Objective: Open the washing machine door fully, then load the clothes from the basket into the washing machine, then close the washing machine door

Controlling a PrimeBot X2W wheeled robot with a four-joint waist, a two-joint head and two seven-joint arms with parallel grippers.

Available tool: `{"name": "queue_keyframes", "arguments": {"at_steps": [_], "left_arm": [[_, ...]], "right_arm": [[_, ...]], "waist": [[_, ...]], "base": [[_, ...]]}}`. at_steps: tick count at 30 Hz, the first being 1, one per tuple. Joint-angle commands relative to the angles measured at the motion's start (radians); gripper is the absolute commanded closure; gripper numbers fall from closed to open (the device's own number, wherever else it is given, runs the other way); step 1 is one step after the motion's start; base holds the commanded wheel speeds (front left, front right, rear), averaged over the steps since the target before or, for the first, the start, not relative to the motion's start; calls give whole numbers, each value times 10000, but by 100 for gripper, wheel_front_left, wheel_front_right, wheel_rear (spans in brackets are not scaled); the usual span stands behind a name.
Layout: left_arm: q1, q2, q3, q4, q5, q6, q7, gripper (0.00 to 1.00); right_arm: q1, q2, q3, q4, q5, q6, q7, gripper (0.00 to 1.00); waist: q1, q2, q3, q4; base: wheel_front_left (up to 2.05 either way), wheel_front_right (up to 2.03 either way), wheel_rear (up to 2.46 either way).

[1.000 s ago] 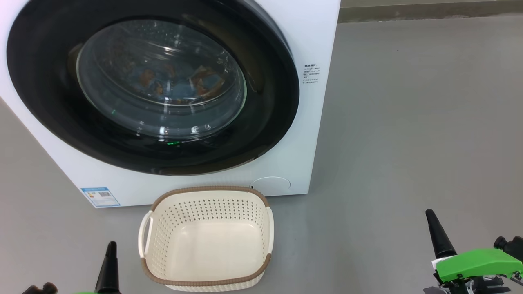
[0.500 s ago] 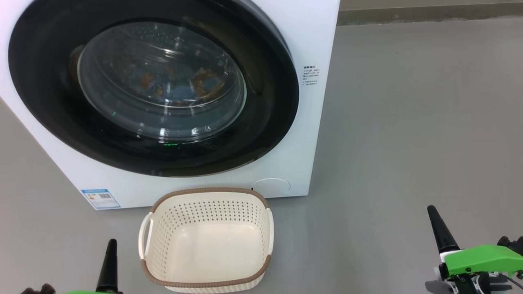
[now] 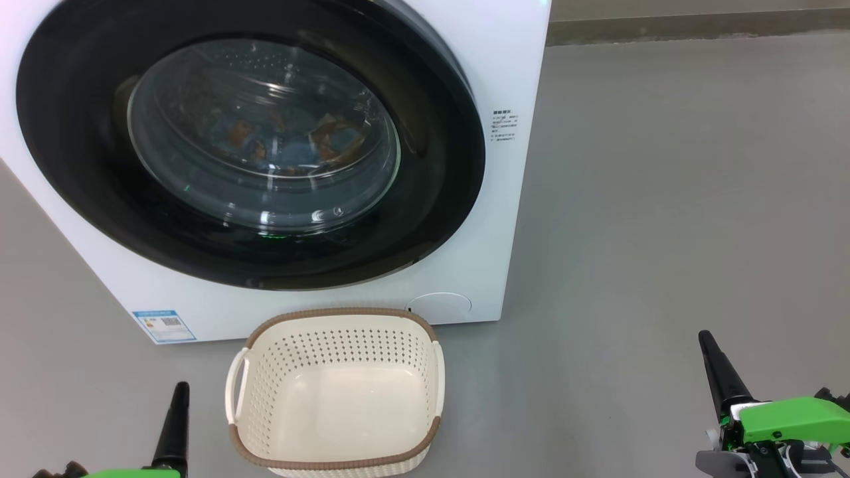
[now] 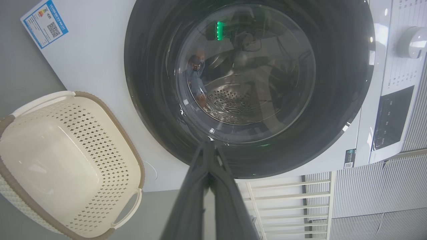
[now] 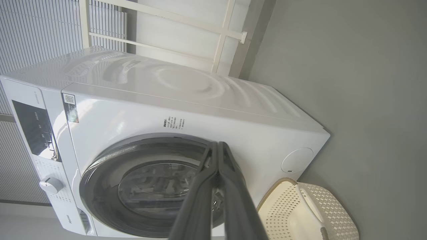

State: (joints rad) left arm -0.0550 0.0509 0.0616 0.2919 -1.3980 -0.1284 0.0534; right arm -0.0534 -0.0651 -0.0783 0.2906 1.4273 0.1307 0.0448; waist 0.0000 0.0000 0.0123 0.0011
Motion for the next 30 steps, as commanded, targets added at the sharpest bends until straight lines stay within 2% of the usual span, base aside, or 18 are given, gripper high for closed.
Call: {"name": "queue_keyframes", "arguments": {"at_steps": [1,19,30], "left_arm": [[-421,95,313,-348,-223,-20,89,100],[-530,-7,529,-470,-2100,-23,604,100],[-530,-7,528,-470,-2102,-23,603,100]], "right_arm": [[-459,-66,70,-317,220,4,85,100],[-537,82,-269,-463,1884,0,616,100],[-539,92,-283,-462,1872,0,627,100]], "waist": [[0,0,-4,0],[0,0,-92,-11],[0,0,-92,-11]], "base": [[0,0,0],[0,0,0],[0,0,0]]}}
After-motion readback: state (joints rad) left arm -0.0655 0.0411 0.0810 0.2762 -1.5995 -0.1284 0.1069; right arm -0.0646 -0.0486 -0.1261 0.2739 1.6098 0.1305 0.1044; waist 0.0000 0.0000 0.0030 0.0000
